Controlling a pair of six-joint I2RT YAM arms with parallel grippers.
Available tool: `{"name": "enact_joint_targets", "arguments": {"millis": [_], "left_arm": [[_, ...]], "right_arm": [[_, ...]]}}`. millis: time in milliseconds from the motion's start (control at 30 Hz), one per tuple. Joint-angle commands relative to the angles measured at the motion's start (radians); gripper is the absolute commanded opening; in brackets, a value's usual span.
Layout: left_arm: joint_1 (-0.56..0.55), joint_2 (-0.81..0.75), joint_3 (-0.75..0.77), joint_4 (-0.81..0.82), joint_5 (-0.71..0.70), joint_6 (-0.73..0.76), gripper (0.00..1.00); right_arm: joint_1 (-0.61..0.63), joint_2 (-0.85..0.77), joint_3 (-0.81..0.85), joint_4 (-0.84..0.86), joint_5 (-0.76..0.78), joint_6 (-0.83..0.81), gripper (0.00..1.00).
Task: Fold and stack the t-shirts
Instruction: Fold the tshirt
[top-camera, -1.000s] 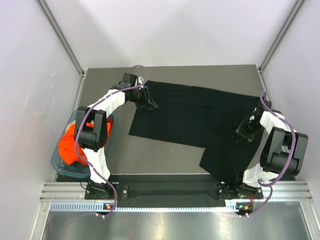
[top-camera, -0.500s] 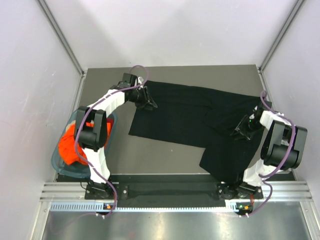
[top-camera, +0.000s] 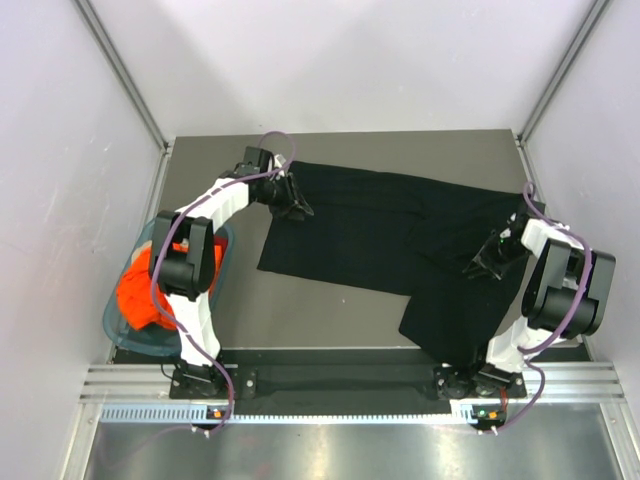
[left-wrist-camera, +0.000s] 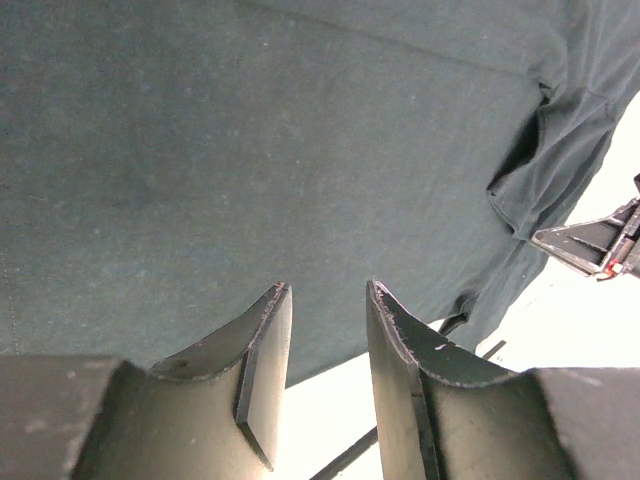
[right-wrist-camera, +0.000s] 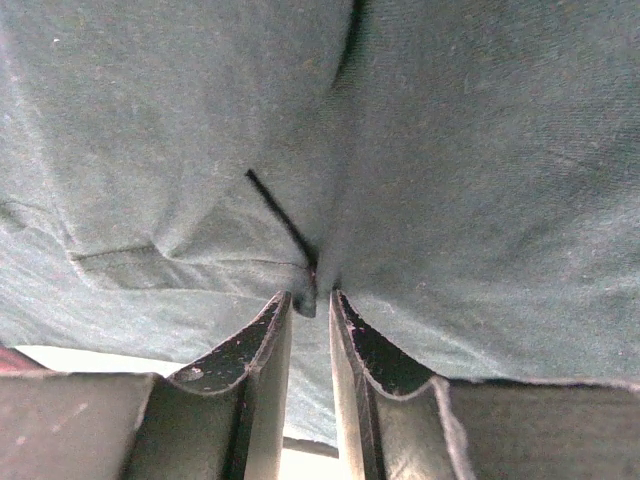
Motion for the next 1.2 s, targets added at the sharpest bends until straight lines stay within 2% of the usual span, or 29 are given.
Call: {"name": "enact_joint_targets", "arguments": {"millis": [0, 767, 867, 1000, 1167], "left_arm": [[0.009, 0.006, 0.034, 0.012, 0.013, 0.019, 0.41], [0.012, -0.002, 0.009, 0.030, 0.020, 0.004, 0.41], [0.012, -0.004, 0.004, 0.030, 0.020, 0.002, 0.41], [0.012, -0.008, 0.000, 0.036, 0.017, 0.000, 0.41], [0.012, -0.008, 0.000, 0.038, 0.016, -0.003, 0.41]], "right_arm": [[-0.015, -0.036, 0.050, -0.025, -0.018, -0.002, 0.22], [-0.015, 0.037, 0.053, 0.021, -0.030, -0.019, 0.22], [-0.015, 0.034, 0.053, 0.020, -0.032, -0.019, 0.16], [-0.015, 0.013, 0.065, -0.019, -0.010, -0.022, 0.00], [-0.017, -0.049, 0.053, -0.101, 0.037, -0.004, 0.00]]}}
